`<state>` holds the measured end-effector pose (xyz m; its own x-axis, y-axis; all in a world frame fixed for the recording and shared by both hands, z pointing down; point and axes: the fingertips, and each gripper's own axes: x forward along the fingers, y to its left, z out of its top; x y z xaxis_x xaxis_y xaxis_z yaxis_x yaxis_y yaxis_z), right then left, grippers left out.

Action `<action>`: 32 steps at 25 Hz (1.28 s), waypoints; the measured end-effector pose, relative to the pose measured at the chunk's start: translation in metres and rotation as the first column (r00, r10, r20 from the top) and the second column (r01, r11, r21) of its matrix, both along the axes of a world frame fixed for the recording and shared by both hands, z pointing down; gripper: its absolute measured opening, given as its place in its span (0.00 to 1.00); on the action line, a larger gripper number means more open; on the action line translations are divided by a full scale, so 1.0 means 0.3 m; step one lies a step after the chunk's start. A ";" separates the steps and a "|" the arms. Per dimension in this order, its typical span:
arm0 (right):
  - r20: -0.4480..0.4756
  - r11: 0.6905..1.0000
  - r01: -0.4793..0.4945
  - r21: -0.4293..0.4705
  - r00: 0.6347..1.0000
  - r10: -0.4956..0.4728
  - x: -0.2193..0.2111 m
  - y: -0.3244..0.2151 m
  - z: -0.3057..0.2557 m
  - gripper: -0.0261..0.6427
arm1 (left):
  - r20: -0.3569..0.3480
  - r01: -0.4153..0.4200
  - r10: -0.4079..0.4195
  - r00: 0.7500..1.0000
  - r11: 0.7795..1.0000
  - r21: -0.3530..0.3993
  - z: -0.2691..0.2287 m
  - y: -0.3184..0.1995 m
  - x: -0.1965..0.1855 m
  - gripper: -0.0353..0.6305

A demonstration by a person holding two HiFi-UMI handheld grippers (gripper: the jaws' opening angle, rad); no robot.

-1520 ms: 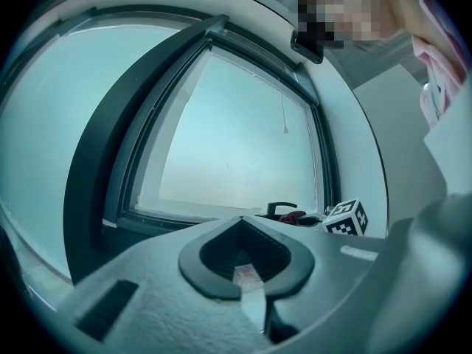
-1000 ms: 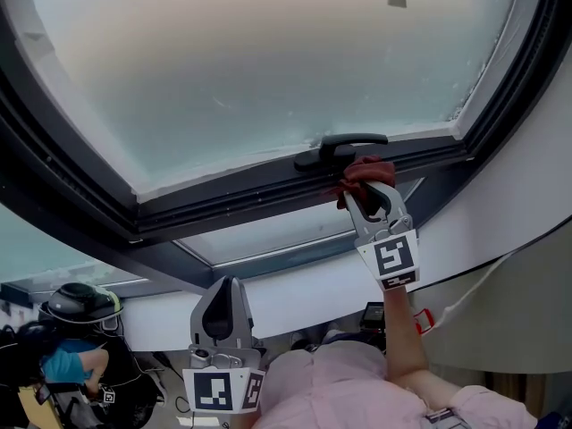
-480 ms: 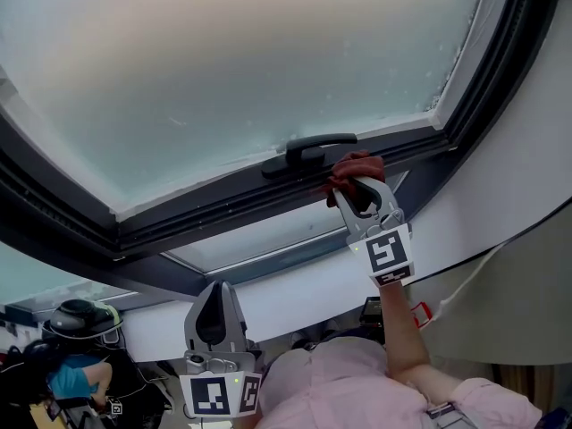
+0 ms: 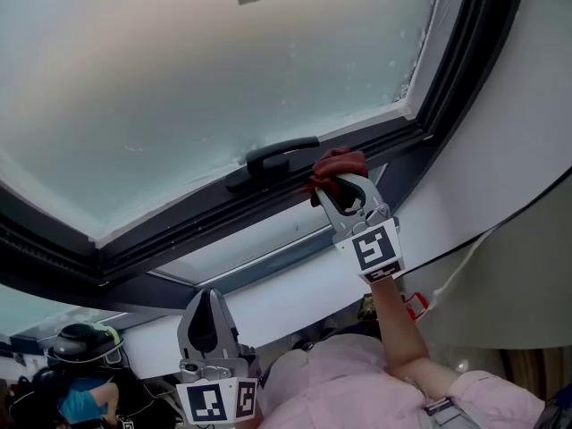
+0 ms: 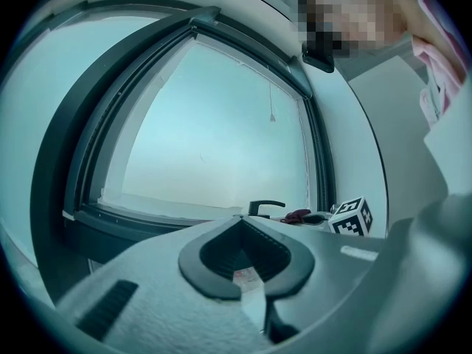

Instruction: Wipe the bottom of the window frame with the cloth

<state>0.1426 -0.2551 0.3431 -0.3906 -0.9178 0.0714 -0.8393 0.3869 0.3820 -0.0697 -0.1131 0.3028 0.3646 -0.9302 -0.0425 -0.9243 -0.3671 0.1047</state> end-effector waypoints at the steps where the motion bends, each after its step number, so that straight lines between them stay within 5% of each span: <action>1: -0.003 1.000 0.001 0.003 1.000 -0.001 0.007 -0.001 -0.001 0.16 | 0.000 -0.004 0.004 1.000 1.000 0.000 0.000 -0.004 0.009 0.04; 32: 0.041 1.000 -0.022 0.003 0.999 0.022 0.219 -0.034 -0.008 0.16 | 0.010 -0.006 0.006 1.000 1.000 0.004 0.001 -0.049 0.173 0.04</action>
